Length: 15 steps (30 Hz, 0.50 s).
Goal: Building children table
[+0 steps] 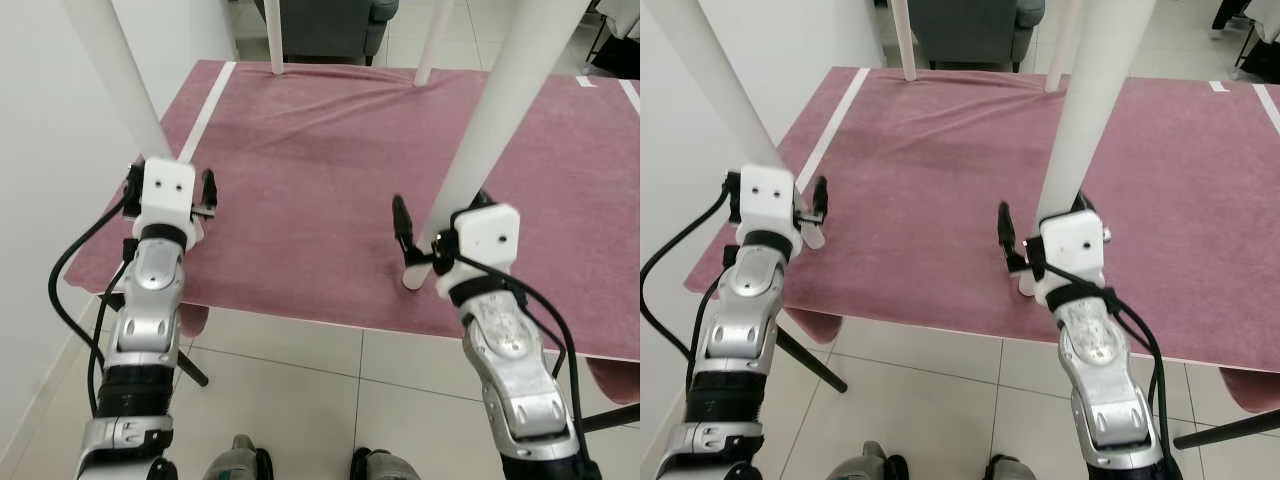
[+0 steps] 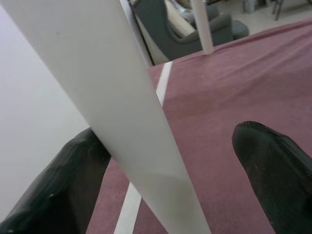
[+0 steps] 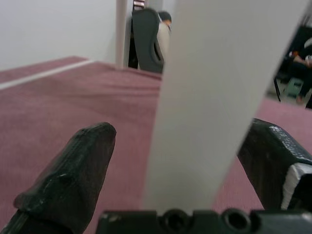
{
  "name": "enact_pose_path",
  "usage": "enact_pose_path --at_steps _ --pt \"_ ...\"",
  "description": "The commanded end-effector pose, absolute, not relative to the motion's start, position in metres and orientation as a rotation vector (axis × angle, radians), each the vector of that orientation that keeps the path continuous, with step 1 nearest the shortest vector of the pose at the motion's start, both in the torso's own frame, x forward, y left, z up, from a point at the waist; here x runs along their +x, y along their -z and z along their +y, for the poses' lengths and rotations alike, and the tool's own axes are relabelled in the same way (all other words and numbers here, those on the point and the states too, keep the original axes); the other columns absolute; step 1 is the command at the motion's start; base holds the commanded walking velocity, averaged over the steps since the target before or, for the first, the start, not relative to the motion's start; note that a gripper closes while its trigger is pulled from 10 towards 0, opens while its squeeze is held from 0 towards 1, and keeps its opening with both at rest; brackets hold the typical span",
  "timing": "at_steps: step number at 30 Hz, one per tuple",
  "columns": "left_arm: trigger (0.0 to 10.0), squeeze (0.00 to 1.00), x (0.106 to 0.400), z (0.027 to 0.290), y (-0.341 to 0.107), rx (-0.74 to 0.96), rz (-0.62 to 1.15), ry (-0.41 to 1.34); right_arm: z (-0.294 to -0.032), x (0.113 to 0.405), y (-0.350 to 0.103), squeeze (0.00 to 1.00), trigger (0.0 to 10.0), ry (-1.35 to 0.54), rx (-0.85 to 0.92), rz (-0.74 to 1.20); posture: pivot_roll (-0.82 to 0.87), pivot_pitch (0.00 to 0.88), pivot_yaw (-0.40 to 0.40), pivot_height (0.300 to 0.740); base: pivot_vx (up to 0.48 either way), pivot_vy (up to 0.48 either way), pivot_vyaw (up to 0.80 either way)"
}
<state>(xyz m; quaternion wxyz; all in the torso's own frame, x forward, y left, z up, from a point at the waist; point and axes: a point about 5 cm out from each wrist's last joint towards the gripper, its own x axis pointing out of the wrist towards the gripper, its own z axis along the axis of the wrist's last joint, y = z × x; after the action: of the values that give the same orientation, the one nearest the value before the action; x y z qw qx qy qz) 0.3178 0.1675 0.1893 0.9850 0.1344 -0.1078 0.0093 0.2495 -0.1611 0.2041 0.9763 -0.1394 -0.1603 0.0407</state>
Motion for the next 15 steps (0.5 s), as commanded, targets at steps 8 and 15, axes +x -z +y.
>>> enact_pose_path --at_steps 8,15 --pt "10.0 0.00 0.280 0.179 -0.156 0.336 -0.128 0.209 -0.183 0.221 -0.154 0.00 10.0 -0.040 -0.251 -0.133 -0.04 0.141 0.082 0.740 0.000 0.000 0.00" --pt "10.0 0.00 0.265 0.168 -0.138 0.315 -0.059 0.372 -0.191 0.211 -0.135 0.00 10.0 0.006 -0.187 -0.061 -0.05 0.140 0.084 0.740 0.000 0.000 0.00"
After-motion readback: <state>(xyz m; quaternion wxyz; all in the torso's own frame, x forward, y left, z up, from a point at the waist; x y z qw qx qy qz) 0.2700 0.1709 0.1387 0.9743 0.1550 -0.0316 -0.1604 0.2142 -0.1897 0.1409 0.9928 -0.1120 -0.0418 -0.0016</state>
